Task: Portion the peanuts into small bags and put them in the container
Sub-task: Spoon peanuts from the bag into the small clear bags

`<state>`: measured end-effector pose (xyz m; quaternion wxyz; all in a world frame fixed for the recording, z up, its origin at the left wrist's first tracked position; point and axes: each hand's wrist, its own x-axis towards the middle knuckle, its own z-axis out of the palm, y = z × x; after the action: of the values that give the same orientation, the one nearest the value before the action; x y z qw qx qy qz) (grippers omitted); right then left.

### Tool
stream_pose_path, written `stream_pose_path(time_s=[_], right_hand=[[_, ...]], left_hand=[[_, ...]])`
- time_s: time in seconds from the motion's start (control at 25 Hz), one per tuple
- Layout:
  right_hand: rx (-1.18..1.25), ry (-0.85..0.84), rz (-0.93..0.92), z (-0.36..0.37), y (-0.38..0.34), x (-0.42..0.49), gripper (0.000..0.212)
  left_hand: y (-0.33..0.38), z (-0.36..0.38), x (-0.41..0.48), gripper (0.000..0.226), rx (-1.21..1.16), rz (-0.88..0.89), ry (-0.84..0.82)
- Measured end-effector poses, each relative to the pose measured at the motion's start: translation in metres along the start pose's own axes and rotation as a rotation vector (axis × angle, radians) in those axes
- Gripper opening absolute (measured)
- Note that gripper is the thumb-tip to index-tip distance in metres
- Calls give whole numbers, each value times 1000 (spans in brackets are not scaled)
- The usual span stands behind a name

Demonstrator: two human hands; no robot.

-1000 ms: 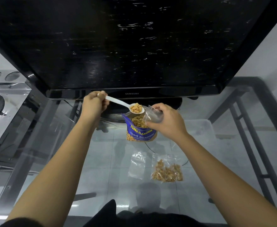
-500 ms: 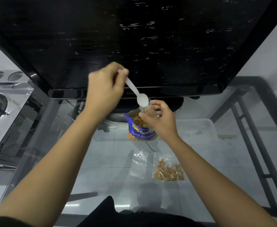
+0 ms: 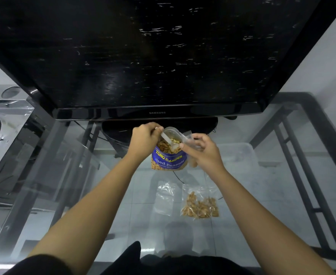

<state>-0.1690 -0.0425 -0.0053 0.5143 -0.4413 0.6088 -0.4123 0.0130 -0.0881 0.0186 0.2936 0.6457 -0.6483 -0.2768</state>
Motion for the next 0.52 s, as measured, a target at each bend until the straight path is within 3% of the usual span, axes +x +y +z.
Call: stream_pose_path(time_s=[0.2,0.52], right_hand=[[20,-40,44,-6,2,4,51],[-57,-26,-32,-11,-5,2,50]], left_hand=[[-7,5,6,21,-358,-424,133],[-39,-11,12,21,-552,-582,210]])
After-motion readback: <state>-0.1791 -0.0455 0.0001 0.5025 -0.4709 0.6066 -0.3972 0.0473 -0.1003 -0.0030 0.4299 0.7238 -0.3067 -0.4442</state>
